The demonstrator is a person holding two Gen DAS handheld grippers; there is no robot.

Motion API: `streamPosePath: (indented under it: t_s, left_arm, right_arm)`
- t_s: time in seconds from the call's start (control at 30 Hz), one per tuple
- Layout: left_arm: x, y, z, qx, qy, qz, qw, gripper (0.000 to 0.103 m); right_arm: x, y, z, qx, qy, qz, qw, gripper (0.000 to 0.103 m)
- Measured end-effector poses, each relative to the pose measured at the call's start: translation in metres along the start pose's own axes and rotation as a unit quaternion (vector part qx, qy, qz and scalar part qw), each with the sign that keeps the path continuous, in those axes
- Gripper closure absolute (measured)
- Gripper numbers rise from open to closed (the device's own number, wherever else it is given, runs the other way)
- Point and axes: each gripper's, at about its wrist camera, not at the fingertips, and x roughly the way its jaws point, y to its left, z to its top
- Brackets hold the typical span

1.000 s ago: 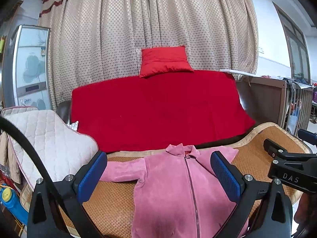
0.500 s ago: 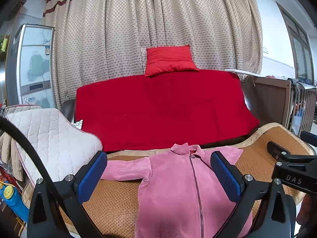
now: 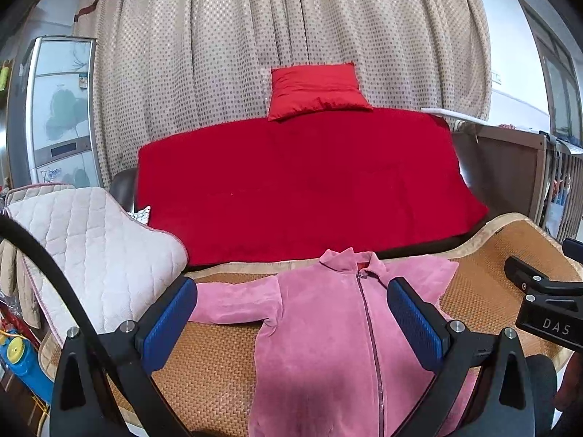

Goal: Fold large clothes

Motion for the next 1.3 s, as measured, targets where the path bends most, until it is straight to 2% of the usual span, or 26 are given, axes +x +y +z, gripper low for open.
streamPosePath:
  t_s: [0.47,0.57,0.7,0.77,0.83,0.9,0.97,1.03,1.17,1.3]
  left_arm:
    - [0.07,-0.009,0.004,0.004,0.037,0.003,0.9993,0.0]
    - [0.096,-0.016,0.004,0.01,0.044,-0.002,0.999,0.0]
    - [0.15,-0.026,-0.002,0.013,0.074,-0.017,0.997,0.0]
    - [0.194,-0.036,-0.011,0.026,0.102,-0.011,0.9944,0.0]
    - [0.221,-0.04,-0.02,0.025,0.117,-0.011,0.9927,0.0]
    - [0.249,-0.044,-0.032,0.017,0.131,-0.011,0.9912,0.0]
    - [0.27,-0.045,-0.043,0.008,0.141,-0.011,0.9899,0.0]
    - [0.281,-0.045,-0.053,0.008,0.144,-0.011,0.9895,0.0]
    - [0.31,-0.047,-0.064,0.009,0.182,-0.013,0.9831,0.0]
    - [0.314,-0.045,-0.062,0.008,0.177,-0.016,0.9841,0.0]
  right_arm:
    - [0.069,0.003,0.006,-0.012,0.039,-0.007,0.999,0.0]
    - [0.088,0.0,0.008,-0.012,0.046,-0.003,0.999,0.0]
    - [0.13,-0.015,0.011,0.011,0.055,0.05,0.997,0.0]
    - [0.165,-0.03,0.012,0.033,0.072,0.098,0.992,0.0]
    - [0.209,-0.052,0.009,0.061,0.085,0.13,0.986,0.0]
    - [0.248,-0.075,0.002,0.099,0.105,0.113,0.983,0.0]
    - [0.286,-0.102,-0.007,0.153,0.123,0.135,0.971,0.0]
    - [0.32,-0.126,-0.017,0.214,0.147,0.151,0.954,0.0]
    - [0.383,-0.158,-0.038,0.332,0.193,0.205,0.9,0.0]
    - [0.425,-0.163,-0.054,0.397,0.238,0.22,0.859,0.01]
